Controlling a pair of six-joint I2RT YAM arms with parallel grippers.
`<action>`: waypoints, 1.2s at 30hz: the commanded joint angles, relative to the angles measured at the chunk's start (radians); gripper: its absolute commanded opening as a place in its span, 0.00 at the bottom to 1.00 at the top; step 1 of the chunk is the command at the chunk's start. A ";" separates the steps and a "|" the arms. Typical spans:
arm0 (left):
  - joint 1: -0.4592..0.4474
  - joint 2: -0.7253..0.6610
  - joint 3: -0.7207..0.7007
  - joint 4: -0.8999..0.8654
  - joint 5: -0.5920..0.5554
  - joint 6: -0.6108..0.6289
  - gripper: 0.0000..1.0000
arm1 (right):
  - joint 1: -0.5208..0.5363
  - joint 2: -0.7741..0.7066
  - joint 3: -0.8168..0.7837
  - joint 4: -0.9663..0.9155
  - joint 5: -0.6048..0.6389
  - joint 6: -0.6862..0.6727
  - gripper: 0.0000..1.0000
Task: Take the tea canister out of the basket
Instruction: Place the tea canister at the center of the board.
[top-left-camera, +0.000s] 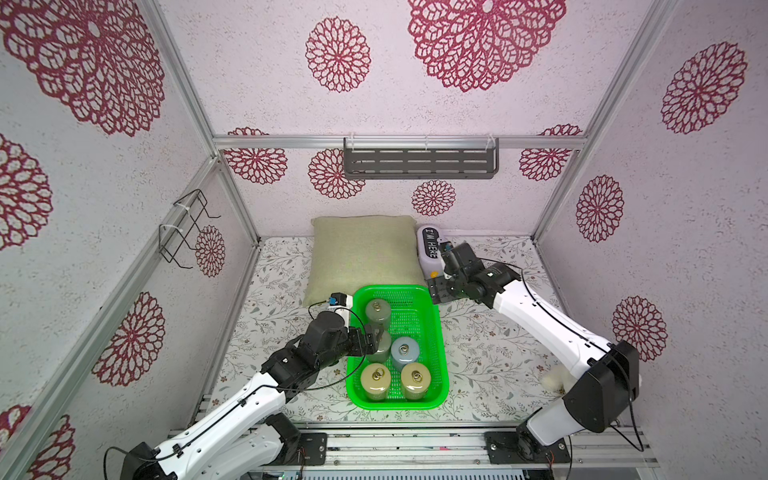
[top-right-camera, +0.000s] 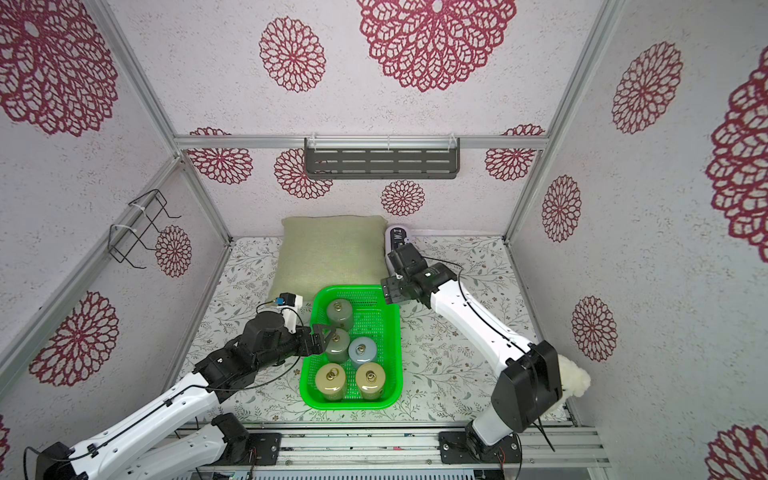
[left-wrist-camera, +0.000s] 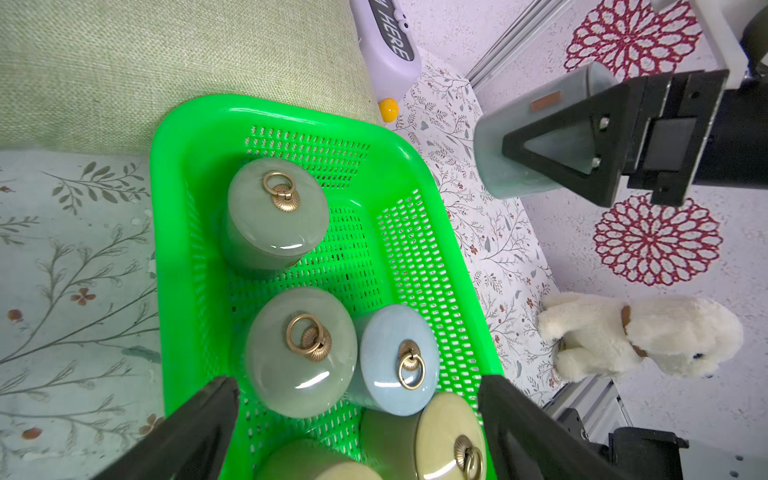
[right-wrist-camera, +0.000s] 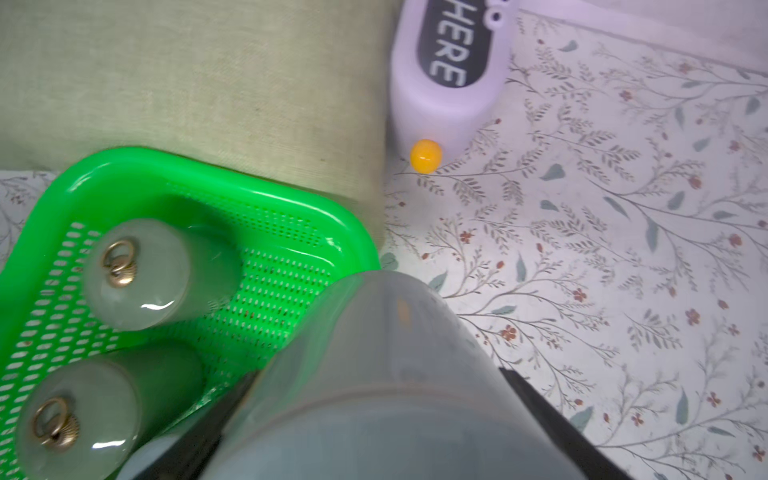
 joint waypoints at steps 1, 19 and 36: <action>-0.021 0.011 0.018 0.047 0.004 0.019 0.97 | -0.049 -0.059 -0.031 0.062 0.009 0.026 0.76; -0.046 0.028 0.002 0.070 0.005 0.039 0.97 | -0.227 0.087 -0.186 0.262 -0.076 0.067 0.76; -0.046 0.034 0.008 0.044 -0.030 0.040 0.98 | -0.242 0.390 -0.022 0.298 -0.077 0.071 0.78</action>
